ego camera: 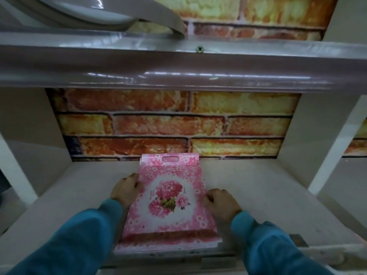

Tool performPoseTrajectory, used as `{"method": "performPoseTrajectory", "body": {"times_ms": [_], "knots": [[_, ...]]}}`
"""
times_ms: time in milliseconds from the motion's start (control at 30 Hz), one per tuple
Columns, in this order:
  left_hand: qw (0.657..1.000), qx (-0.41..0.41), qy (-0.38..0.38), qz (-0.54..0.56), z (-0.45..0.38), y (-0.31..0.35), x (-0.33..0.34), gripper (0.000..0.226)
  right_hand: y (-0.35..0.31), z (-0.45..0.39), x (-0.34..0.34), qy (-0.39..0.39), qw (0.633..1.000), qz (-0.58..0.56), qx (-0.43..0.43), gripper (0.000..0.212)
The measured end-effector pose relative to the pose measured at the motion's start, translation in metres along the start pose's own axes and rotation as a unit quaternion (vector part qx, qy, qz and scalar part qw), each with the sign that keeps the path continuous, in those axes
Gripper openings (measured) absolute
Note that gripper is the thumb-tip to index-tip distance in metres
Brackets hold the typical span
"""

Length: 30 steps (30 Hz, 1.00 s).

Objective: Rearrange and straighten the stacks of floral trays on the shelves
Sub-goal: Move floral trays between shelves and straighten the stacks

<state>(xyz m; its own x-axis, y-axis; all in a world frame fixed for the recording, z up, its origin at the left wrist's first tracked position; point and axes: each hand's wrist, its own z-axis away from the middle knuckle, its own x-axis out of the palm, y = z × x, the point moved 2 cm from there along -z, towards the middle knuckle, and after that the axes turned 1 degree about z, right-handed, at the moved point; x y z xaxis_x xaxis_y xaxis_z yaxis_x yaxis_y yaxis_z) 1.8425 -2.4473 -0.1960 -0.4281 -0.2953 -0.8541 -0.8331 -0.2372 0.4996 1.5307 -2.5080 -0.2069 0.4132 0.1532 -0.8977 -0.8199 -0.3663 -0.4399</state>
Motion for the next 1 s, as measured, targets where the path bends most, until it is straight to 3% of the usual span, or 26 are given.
{"method": "performPoseTrajectory", "body": {"times_ms": [267, 533, 800, 1000], "knots": [[0.994, -0.046, 0.006, -0.097, -0.005, -0.018, 0.008, 0.03, -0.003, -0.01, 0.017, -0.024, 0.998, 0.007, 0.055, 0.037], [0.996, -0.083, -0.021, -0.024, -0.013, -0.026, 0.023, 0.03, -0.01, -0.016, 0.028, -0.022, 0.985, -0.065, 0.156, 0.053], [0.99, -0.113, 0.038, 0.071, 0.004, -0.015, 0.024, 0.025, -0.009, 0.0, 0.023, 0.017, 0.98, -0.091, 0.173, 0.051], [0.99, -0.093, 0.045, 0.092, 0.034, 0.038, 0.016, 0.023, 0.018, 0.043, -0.012, 0.059, 0.975, -0.125, 0.173, 0.05]]}}
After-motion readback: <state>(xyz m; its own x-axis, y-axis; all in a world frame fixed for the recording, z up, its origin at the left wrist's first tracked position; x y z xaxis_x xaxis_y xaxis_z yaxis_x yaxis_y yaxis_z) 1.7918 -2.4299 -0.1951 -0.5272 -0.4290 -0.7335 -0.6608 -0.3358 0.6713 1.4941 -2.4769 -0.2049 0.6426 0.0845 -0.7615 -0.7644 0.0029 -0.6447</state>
